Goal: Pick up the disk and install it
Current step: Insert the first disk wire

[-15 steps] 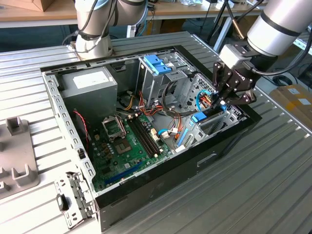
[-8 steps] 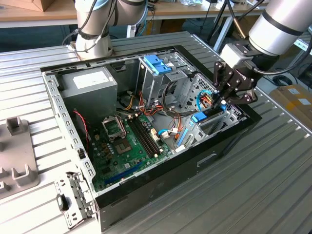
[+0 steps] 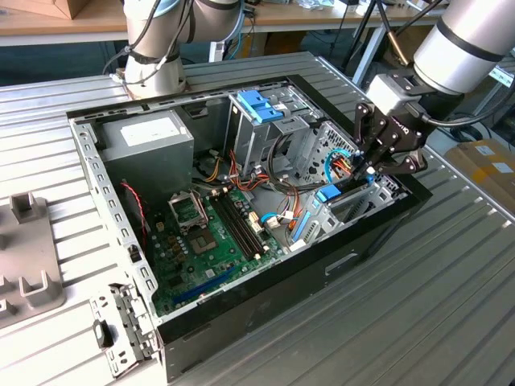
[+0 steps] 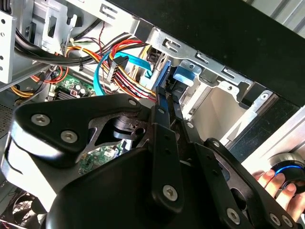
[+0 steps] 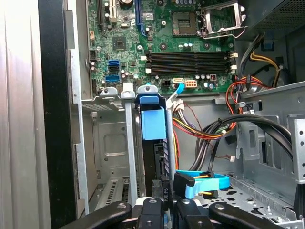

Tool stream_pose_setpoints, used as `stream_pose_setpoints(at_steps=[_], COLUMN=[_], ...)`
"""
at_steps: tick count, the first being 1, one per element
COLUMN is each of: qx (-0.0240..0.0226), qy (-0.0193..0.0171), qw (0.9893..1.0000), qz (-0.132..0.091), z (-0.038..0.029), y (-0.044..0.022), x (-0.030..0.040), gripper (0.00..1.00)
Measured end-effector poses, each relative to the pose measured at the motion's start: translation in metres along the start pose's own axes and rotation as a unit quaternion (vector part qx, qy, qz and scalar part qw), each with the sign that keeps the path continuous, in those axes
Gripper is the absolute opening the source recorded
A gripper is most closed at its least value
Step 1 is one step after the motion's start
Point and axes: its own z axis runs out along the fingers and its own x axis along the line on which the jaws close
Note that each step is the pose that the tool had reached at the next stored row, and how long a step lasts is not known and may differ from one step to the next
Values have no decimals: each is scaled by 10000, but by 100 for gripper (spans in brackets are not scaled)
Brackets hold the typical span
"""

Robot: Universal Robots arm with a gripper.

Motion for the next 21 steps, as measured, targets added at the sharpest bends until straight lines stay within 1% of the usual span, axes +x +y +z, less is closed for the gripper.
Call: stream_pose_setpoints(at_steps=[3, 11, 21], qx=[-4, -10, -12], qy=[-1, 1, 1], qw=[10000, 10000, 10000], qz=[-3, -68, -69], z=[5, 7, 23], y=[-12, -17, -25], x=[-1, -18, -15], gripper=[17, 17, 17])
